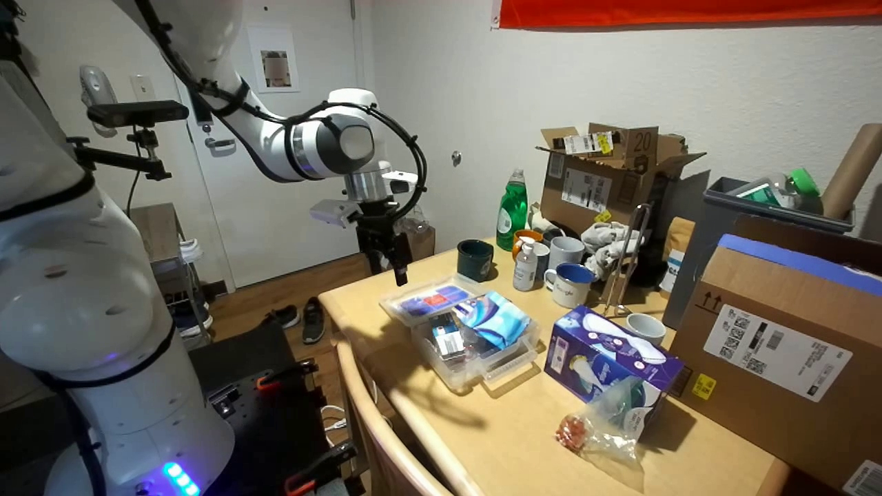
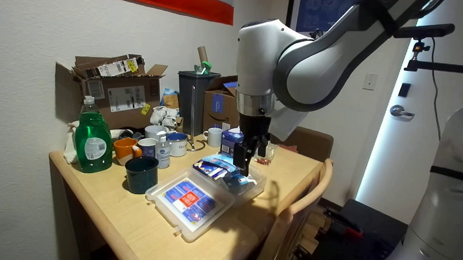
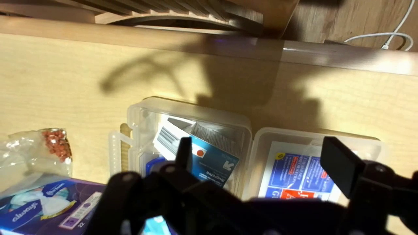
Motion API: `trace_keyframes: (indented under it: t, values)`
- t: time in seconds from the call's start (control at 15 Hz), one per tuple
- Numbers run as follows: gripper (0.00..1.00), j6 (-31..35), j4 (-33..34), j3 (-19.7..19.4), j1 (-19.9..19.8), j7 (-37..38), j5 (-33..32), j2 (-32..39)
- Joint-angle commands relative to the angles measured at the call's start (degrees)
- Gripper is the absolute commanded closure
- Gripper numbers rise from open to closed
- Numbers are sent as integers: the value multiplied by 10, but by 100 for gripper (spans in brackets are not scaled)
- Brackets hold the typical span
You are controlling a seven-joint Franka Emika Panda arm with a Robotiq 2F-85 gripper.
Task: Pick up the object from the table and put it in the box storage
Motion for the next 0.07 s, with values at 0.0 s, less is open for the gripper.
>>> trace_keyframes:
  t: [0.0]
  values:
    - [0,0,-2,12,-10,-3,7,-4]
